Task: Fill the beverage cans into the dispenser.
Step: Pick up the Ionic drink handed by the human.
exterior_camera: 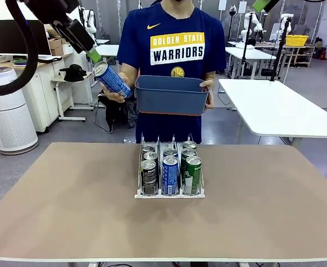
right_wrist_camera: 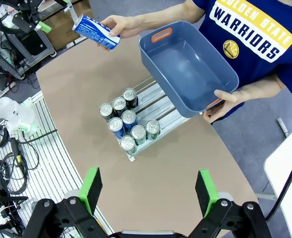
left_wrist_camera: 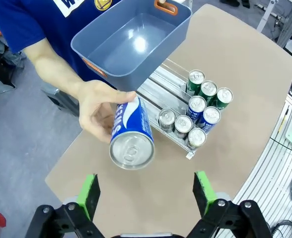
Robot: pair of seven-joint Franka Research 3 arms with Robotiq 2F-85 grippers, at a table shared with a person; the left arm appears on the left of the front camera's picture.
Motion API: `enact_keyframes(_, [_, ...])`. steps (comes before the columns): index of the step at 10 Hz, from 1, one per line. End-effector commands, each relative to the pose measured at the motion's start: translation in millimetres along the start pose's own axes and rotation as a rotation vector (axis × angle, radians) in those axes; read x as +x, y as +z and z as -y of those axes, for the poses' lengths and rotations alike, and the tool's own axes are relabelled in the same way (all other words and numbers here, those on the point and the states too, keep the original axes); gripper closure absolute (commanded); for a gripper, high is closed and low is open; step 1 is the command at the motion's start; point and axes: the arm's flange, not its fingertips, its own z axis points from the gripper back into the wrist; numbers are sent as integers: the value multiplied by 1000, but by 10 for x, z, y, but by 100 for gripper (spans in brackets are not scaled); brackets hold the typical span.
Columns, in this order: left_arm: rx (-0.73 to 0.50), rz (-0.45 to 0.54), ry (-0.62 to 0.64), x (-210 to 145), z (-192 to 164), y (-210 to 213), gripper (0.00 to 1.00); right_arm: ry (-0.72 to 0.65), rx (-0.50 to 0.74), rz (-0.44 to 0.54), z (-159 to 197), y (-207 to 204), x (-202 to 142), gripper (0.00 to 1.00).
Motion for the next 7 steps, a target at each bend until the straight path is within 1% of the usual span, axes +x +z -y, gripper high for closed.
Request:
enact_keyframes(1, [-30,94,-23,-156,-145,-224,0,-1,1,-1,-21,7,-22,0])
enact_keyframes(3, [-22,113,-16,-192,-129,-379,0,-1,1,-1,-21,7,-22,0])
enact_keyframes(4, [-16,139,-22,-197,-145,-421,0,-1,1,-1,-21,7,-22,0])
enact_keyframes(6, [-35,154,-2,-180,-148,-526,0,-1,1,-1,-21,7,-22,0])
enact_keyframes(7, [-4,104,7,-153,-155,-425,0,-1,1,-1,-21,7,-22,0])
